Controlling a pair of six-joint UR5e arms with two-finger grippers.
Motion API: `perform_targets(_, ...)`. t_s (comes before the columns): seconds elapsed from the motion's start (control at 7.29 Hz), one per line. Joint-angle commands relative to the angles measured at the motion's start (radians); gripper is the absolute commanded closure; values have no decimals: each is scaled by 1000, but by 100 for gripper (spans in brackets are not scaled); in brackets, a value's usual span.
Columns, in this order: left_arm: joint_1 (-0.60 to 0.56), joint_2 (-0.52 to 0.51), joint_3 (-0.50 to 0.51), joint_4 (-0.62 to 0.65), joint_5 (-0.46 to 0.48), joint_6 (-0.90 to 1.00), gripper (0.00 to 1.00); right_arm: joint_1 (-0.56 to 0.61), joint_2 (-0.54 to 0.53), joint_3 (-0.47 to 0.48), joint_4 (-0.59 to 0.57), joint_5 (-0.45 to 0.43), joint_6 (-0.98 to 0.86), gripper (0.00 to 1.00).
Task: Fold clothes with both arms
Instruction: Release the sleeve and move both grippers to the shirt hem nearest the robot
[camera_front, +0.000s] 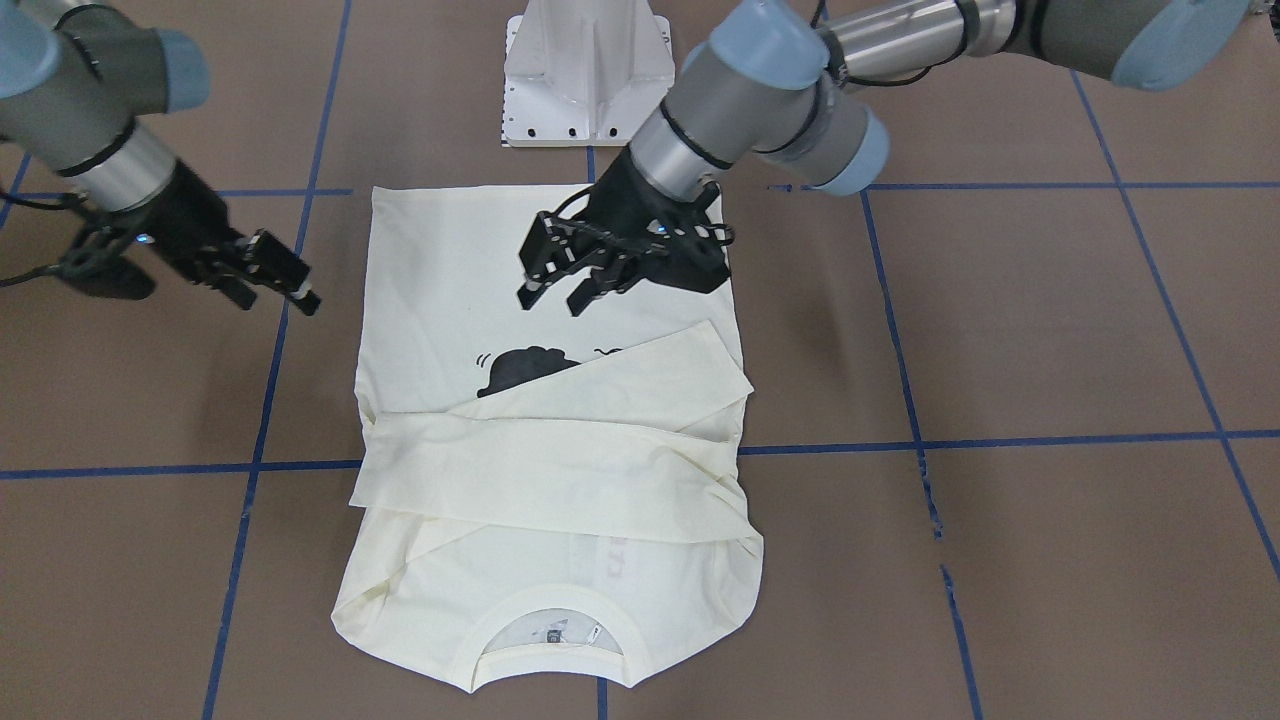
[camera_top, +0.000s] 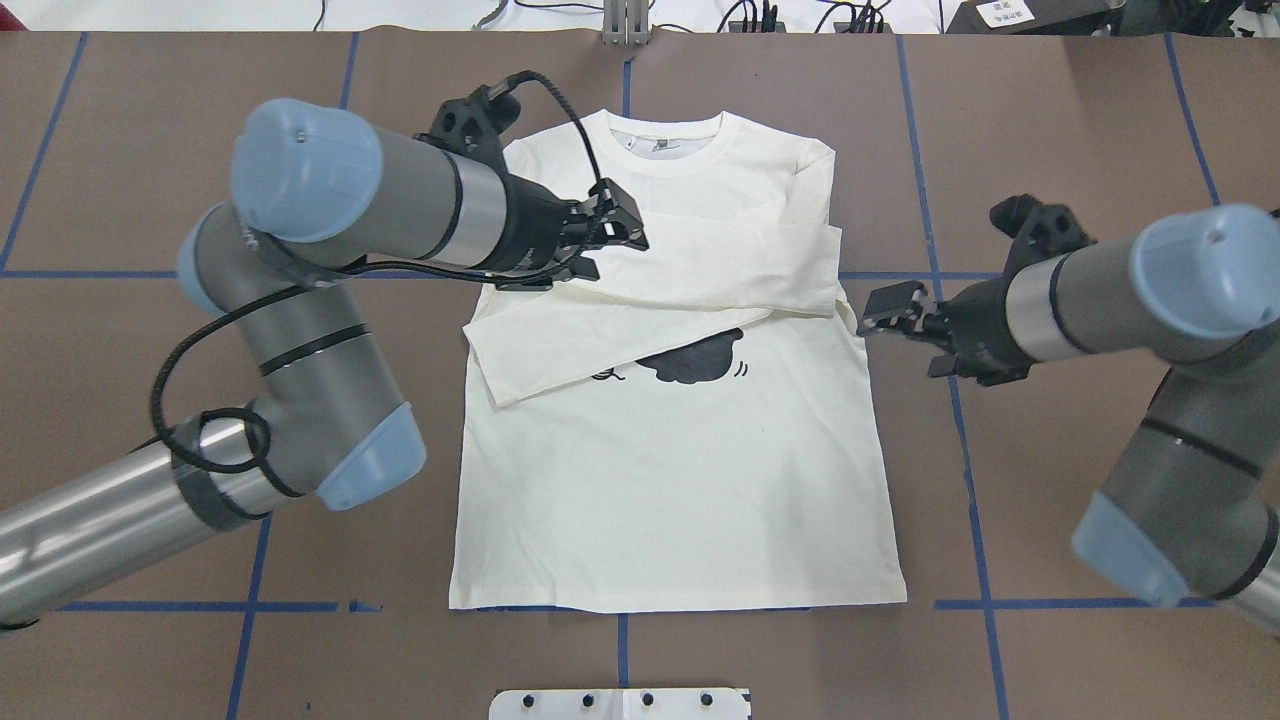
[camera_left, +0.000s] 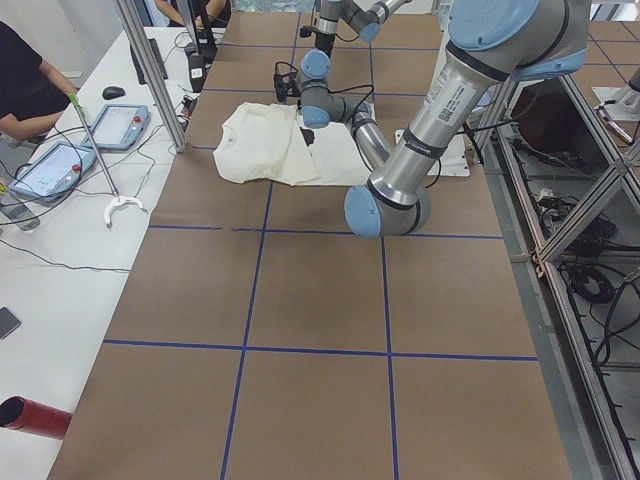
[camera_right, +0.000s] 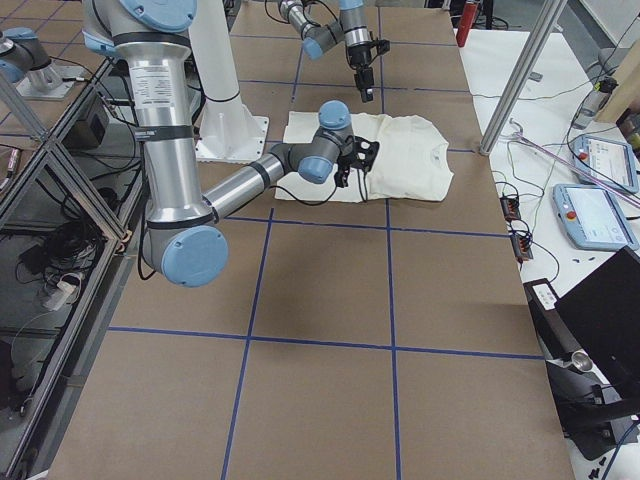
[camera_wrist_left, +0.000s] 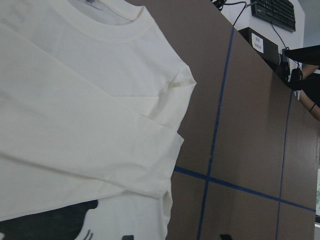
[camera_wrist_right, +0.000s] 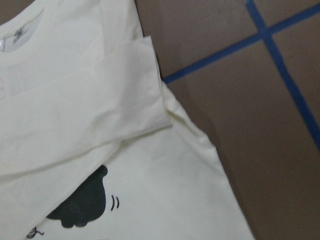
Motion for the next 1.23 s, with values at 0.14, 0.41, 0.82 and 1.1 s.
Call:
perform_targets(0.14,-24,125,-110,74,63,108,35,-405,-81,126,-80,-435,339,1)
perform_targets(0.41,-19,116,-109,61,95,106,35,-455,-187,128,-81,-476,403,8)
perform_targets(0.82,-18,111,-126,54,164,108,35,-524,-258,114,-85,-477,441,15)
perform_targets(1.1,-17,111,-126,56,165,108,35,-551,-257,114,-85,-479,443,15)
